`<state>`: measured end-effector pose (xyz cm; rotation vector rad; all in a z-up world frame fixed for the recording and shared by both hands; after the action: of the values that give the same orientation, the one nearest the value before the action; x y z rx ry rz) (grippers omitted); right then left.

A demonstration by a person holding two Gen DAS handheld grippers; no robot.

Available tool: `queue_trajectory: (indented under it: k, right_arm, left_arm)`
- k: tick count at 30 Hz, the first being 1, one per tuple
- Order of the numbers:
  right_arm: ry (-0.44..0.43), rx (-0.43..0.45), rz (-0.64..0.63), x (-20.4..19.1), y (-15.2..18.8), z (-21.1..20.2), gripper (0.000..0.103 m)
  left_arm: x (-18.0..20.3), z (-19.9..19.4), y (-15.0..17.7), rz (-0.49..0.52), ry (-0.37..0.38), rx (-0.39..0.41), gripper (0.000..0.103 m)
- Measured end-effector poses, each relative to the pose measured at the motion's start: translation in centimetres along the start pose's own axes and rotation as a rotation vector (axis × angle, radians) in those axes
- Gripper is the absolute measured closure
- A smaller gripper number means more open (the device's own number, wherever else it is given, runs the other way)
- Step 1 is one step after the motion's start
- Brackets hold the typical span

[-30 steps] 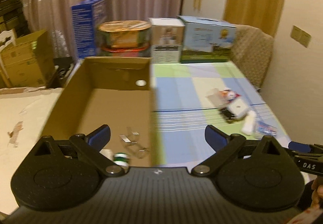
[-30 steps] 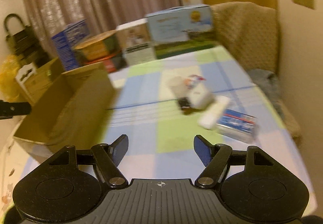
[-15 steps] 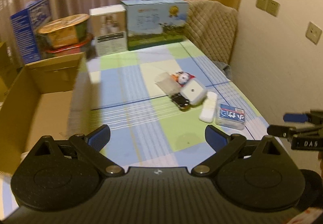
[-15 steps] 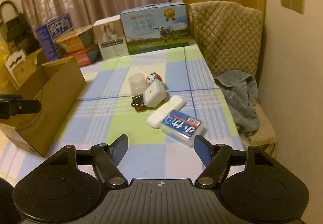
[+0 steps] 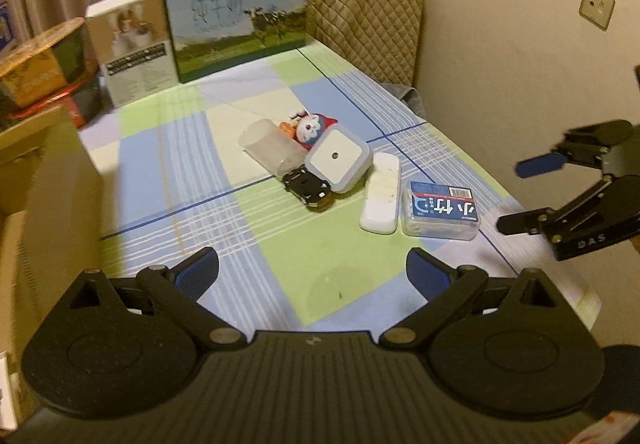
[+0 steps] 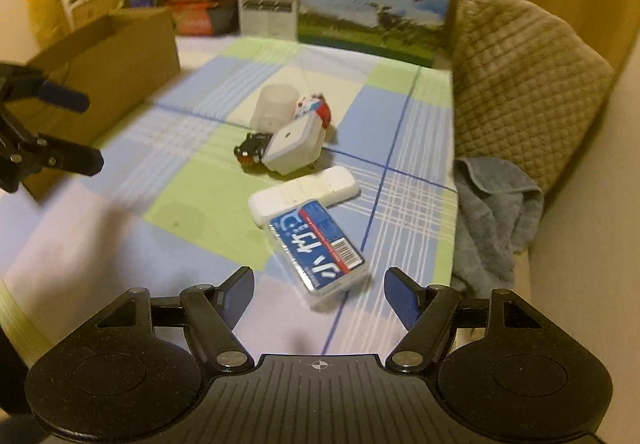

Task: Organize rigid objects
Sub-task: 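Move both open tools back over the remaining table items, then grasp the white bar with the left tool while the right tool grasps the blue-labelled floss box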

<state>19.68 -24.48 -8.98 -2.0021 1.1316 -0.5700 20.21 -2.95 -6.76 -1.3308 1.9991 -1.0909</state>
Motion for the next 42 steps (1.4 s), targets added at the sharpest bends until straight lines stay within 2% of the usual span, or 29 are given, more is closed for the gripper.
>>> queue_trajectory:
  k: [5,14,16,19,22,28,32,35,37,38,42]
  right_arm:
    - [-0.09,-0.049,-0.082,0.4,0.9,3.7,0.034]
    - [-0.182,-0.096,-0.113,1.3,1.1,8.1,0.035]
    - [-0.189,-0.098,-0.107,1.4,1.1,8.5,0.042]
    - [-0.172,-0.091,-0.093,1.4,1.2,8.4,0.046]
    - [-0.139,-0.094,-0.023,1.8,1.3,7.4,0.049]
    - [-0.036,-0.065,0.102,3.4,1.8,5.6,0.049]
    - [0.043,-0.051,0.188,4.4,2.2,4.8,0.049]
    - [0.055,-0.03,0.255,4.8,2.5,4.3,0.049]
    - [0.066,-0.025,0.276,4.9,2.7,4.1,0.049]
    - [0.075,-0.025,0.28,4.9,2.7,4.0,0.049]
    - [0.082,-0.036,0.323,4.6,2.6,3.5,0.049]
  left_arm:
    - [0.1,2.8,1.0,0.018,0.022,-0.022,0.005]
    - [0.3,5.9,1.8,0.049,0.06,-0.056,0.005]
    - [0.4,6.5,1.9,0.041,0.072,-0.075,0.005]
    - [0.8,7.2,2.1,0.047,0.086,-0.079,0.005]
    - [1.8,8.1,2.1,0.059,0.113,-0.076,0.007]
    - [4.5,11.1,2.0,0.08,0.158,-0.064,0.022]
    - [6.1,13.3,1.9,0.097,0.156,-0.059,0.04]
    - [6.7,14.8,2.1,0.093,0.137,-0.072,0.055]
    - [6.8,15.4,2.0,0.087,0.127,-0.061,0.059]
    - [6.8,15.5,1.9,0.082,0.12,-0.065,0.068]
    - [6.5,14.5,2.1,0.047,0.112,-0.099,0.068]
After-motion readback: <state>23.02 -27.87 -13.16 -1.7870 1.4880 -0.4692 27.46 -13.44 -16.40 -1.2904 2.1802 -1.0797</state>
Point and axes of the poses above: each gripper's, at about its wrist camera, not at the fingertips, and z roughly the way its jaws point, x to its right, y to its underside, the point moved 6 cm from there along z, roughly the way its jaws point, and after that the axes turned 15 degrees about x, right-handed, at the moved point
